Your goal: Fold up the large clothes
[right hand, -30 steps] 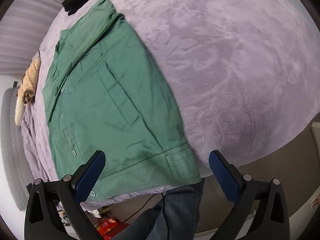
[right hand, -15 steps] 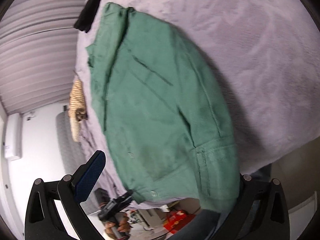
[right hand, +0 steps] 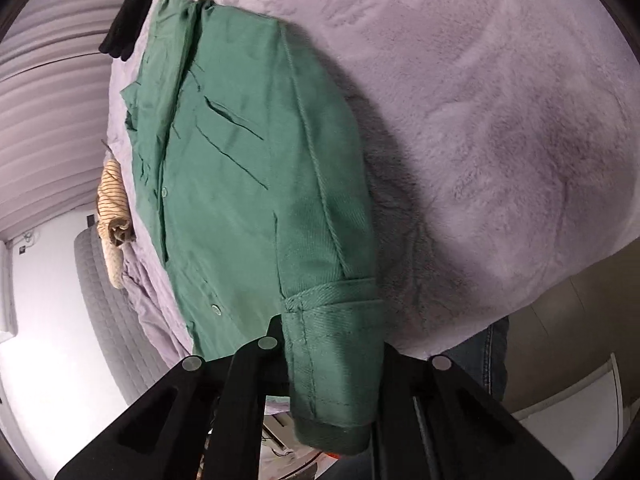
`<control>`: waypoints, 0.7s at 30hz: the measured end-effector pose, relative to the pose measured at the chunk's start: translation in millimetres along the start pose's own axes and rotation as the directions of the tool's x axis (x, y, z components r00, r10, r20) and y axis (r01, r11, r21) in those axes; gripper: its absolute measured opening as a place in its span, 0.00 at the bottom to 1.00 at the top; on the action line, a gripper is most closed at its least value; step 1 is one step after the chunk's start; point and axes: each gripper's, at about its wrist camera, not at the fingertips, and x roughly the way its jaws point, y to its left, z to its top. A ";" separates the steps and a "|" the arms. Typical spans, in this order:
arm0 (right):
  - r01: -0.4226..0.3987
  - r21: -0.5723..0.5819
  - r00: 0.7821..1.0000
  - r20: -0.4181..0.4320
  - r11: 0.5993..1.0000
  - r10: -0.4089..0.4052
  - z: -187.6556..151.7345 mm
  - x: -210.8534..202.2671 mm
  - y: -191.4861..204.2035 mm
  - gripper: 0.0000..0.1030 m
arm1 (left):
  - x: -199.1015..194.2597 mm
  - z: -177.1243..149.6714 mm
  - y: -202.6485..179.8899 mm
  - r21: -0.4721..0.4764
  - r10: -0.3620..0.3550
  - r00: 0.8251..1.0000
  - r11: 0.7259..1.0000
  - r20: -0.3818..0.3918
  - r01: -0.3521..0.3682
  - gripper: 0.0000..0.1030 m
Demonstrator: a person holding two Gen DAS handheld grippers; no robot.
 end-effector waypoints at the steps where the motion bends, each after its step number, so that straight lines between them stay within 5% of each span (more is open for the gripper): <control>1: -0.045 -0.020 0.999 -0.004 0.999 0.045 1.4 -3.6 6.6 0.09 | -9.6 4.6 -1.9 -0.015 -0.037 0.999 0.999 0.021 0.038 0.16; 6: -0.243 -0.122 0.970 -0.034 0.962 0.241 22.0 -25.8 65.8 0.09 | -51.2 45.6 -31.2 -0.081 -0.148 0.975 0.983 0.167 0.163 0.16; 11: -0.329 -0.232 0.944 -0.073 0.915 0.321 74.7 -30.2 145.3 0.09 | -76.5 107.1 -67.0 -0.087 -0.112 0.944 0.985 0.311 0.146 0.16; 17: -0.353 -0.344 0.936 -0.111 0.870 0.335 149.9 -15.2 234.7 0.09 | -88.0 194.3 -105.4 -0.052 -0.041 0.896 0.996 0.442 0.072 0.16; 21: -0.290 -0.345 0.956 -0.061 0.893 0.287 207.6 9.3 265.3 0.09 | -70.9 260.0 -104.9 -0.056 0.004 0.892 0.998 0.451 0.024 0.16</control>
